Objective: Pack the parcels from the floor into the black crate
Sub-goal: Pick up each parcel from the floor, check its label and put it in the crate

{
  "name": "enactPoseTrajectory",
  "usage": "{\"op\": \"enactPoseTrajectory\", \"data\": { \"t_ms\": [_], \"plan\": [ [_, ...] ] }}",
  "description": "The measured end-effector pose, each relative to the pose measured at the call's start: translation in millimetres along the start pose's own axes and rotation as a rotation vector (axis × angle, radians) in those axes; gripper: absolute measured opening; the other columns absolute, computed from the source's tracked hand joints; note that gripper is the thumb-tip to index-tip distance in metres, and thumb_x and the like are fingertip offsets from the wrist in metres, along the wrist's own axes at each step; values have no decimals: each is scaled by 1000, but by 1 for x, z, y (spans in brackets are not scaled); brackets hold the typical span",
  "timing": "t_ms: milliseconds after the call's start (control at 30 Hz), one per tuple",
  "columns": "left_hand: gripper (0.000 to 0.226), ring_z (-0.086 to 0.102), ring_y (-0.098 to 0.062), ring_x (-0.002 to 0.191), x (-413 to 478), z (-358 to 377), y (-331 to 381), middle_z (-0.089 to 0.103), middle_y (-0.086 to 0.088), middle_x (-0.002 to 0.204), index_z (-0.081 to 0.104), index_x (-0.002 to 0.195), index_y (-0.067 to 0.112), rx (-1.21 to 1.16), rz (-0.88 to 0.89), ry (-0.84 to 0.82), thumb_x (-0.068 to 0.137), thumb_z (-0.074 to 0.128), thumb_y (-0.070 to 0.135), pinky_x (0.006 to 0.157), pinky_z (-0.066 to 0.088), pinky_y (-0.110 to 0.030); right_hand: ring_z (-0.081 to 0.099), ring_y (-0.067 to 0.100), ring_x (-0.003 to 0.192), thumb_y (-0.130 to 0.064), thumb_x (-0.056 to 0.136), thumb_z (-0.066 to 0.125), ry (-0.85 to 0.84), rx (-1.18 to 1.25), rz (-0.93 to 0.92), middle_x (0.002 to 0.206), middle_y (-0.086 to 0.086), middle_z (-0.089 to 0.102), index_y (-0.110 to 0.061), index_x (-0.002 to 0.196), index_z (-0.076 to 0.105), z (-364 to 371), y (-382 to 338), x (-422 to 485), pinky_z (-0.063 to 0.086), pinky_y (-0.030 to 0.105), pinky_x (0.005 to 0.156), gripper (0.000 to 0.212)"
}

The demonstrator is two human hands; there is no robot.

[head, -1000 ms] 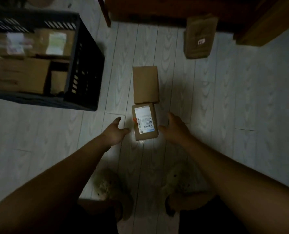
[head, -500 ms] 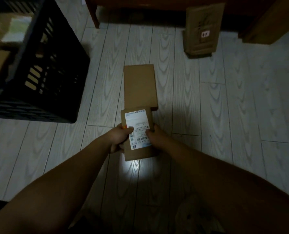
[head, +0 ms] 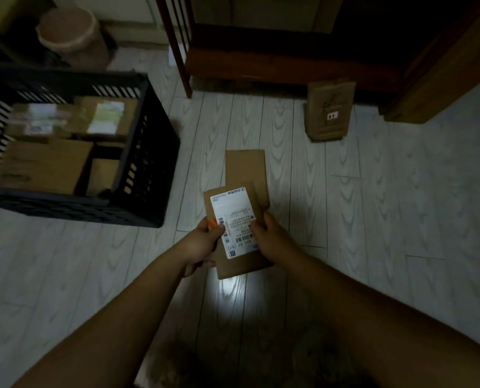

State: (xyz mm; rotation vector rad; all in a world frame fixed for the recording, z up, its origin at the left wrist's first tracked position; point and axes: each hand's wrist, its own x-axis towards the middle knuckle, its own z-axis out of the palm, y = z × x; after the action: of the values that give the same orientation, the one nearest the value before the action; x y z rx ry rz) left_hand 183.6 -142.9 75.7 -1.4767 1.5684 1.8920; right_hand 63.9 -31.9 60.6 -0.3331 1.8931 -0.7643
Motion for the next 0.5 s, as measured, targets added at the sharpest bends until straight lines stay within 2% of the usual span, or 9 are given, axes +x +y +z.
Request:
{"op": "enactPoseTrajectory", "data": {
  "t_ms": [100,200,267,333,400,500],
  "plan": [
    [44,61,-14,100,-84,-23,58,63,2,117,36,136,34,-41,69,-1,94,46,45,84,51,-40,51,23,123,-45,99,35,45,39,-33,138,2,50,-32,146,26,-22,-73,-74,41,44,103,50],
    [60,54,-20,117,-174,-53,117,54,6,133,33,133,54,-63,148,-24,79,60,59,98,42,-55,51,22,121,-41,101,33,92,116,-84,136,3,52,-28,142,33,-43,-151,-155,41,36,97,43],
    [75,50,-22,122,-235,-75,152,54,9,134,29,131,62,-76,162,-54,67,67,64,99,39,-60,51,22,120,-40,101,31,101,126,-120,136,3,51,-27,143,33,-55,-204,-212,41,34,95,43],
    [78,53,-22,119,-295,-95,183,59,10,128,26,134,61,-105,182,-86,69,68,54,97,42,-58,50,21,120,-40,102,28,113,102,-153,136,3,50,-27,145,28,-62,-253,-268,41,31,90,46],
    [69,58,-21,113,-352,-111,210,63,9,122,31,133,58,-113,235,-100,75,67,46,91,48,-52,52,18,116,-41,102,27,124,58,-196,138,3,49,-27,148,22,-66,-294,-318,41,24,82,48],
    [55,62,-21,106,-415,-130,239,66,5,117,37,131,53,-128,297,-75,86,62,35,83,53,-46,54,5,97,-34,102,34,147,58,-281,140,2,48,-28,151,10,-69,-337,-378,41,8,64,55]
  ]
}}
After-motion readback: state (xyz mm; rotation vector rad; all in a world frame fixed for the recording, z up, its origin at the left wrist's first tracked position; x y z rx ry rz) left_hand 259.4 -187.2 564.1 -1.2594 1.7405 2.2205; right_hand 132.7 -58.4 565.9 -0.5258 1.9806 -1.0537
